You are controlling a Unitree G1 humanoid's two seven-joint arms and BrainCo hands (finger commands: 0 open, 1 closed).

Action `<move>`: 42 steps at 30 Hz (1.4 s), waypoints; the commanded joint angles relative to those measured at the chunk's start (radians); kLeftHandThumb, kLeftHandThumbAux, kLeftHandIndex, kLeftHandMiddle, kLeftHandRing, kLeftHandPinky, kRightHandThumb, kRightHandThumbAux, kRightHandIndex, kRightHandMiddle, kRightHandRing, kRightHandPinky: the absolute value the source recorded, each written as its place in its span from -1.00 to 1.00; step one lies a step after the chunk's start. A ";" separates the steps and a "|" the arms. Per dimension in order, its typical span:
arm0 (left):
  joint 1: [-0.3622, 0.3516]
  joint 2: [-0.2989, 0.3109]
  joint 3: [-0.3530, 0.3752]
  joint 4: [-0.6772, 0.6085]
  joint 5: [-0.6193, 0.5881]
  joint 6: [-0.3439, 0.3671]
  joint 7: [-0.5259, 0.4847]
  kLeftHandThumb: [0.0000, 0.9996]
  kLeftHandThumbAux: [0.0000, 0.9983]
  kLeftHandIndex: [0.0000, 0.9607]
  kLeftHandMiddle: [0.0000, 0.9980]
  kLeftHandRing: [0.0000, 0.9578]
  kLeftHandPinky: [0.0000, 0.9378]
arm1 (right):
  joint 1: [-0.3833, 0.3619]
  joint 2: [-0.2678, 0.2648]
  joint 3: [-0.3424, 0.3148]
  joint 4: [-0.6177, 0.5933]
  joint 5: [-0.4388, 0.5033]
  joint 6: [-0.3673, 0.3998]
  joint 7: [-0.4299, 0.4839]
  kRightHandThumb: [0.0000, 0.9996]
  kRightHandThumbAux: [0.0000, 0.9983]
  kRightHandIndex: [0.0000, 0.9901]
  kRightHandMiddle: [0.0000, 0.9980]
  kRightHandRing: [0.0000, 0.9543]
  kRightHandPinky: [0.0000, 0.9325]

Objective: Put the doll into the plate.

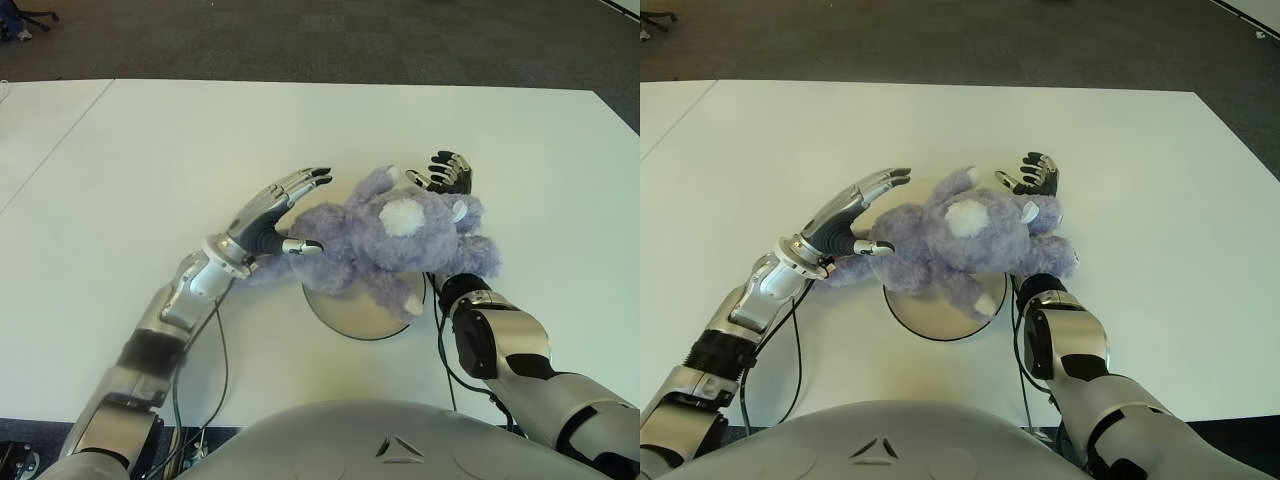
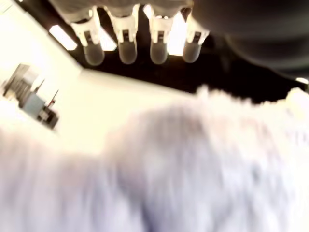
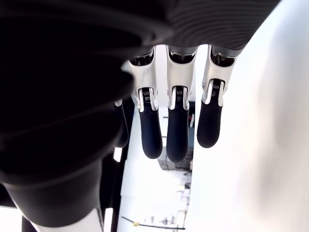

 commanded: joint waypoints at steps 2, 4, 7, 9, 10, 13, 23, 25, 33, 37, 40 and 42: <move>-0.090 -0.012 0.075 0.099 -0.071 -0.079 0.045 -1.00 -0.46 -1.00 -1.00 -1.00 -1.00 | 0.226 0.092 0.006 0.134 -0.005 0.067 0.005 -0.96 0.85 -0.38 -0.29 -0.23 -0.27; -0.091 -0.021 0.087 0.075 -0.108 -0.072 0.034 -1.00 -0.45 -1.00 -1.00 -1.00 -1.00 | 0.226 0.092 0.010 0.134 -0.010 0.071 0.000 -0.98 0.83 -0.38 -0.30 -0.24 -0.29; -0.054 -0.016 0.105 -0.013 -0.198 -0.078 0.004 -1.00 -0.47 -1.00 -1.00 -1.00 -1.00 | 0.227 0.090 0.014 0.135 -0.014 0.073 -0.007 -1.00 0.83 -0.38 -0.30 -0.24 -0.29; -0.019 0.001 0.119 -0.085 -0.253 -0.063 -0.021 -0.97 -0.52 -1.00 -1.00 -1.00 -1.00 | 0.227 0.089 0.016 0.136 -0.017 0.075 -0.013 -1.00 0.82 -0.38 -0.30 -0.25 -0.30; -0.010 0.007 0.124 -0.100 -0.270 -0.057 -0.029 -0.96 -0.53 -1.00 -1.00 -1.00 -1.00 | 0.227 0.089 0.017 0.136 -0.018 0.076 -0.015 -1.00 0.82 -0.38 -0.31 -0.25 -0.30; -0.024 0.000 0.171 -0.064 -0.271 -0.052 -0.003 -0.95 -0.52 -1.00 -1.00 -1.00 -1.00 | 0.227 0.087 0.022 0.136 -0.024 0.075 -0.024 -1.00 0.82 -0.39 -0.31 -0.25 -0.27; -0.137 0.071 0.311 0.174 -0.270 -0.068 0.024 -0.88 -0.45 -1.00 -1.00 -1.00 -1.00 | 0.226 0.092 0.014 0.135 -0.011 0.065 -0.008 -1.00 0.85 -0.38 -0.31 -0.24 -0.25; -0.175 0.084 0.323 0.246 -0.296 -0.113 0.007 -0.85 -0.52 -1.00 -1.00 -1.00 -1.00 | 0.226 0.093 0.011 0.135 -0.008 0.060 -0.009 -1.00 0.85 -0.38 -0.31 -0.23 -0.23; -0.294 0.127 0.422 0.625 -0.473 -0.182 -0.092 -0.89 -0.75 -1.00 -1.00 -1.00 -1.00 | 0.226 0.095 0.011 0.135 -0.010 0.059 -0.017 -1.00 0.82 -0.39 -0.32 -0.22 -0.22; -0.354 0.105 0.484 0.705 -0.471 -0.129 0.036 -1.00 -0.90 -1.00 -1.00 -0.90 -0.94 | 0.226 0.095 0.009 0.135 -0.009 0.060 -0.015 -0.97 0.83 -0.39 -0.31 -0.21 -0.18; -0.453 0.102 0.503 0.789 -0.466 -0.079 0.098 -1.00 -0.93 -1.00 -1.00 -0.64 -0.50 | 0.224 0.094 0.012 0.136 -0.011 0.065 -0.012 -0.95 0.83 -0.39 -0.31 -0.21 -0.22; -0.492 0.098 0.504 0.817 -0.456 -0.063 0.125 -1.00 -0.92 -1.00 -1.00 -0.54 -0.43 | 0.224 0.094 0.014 0.136 -0.013 0.069 -0.011 -0.95 0.83 -0.40 -0.31 -0.22 -0.23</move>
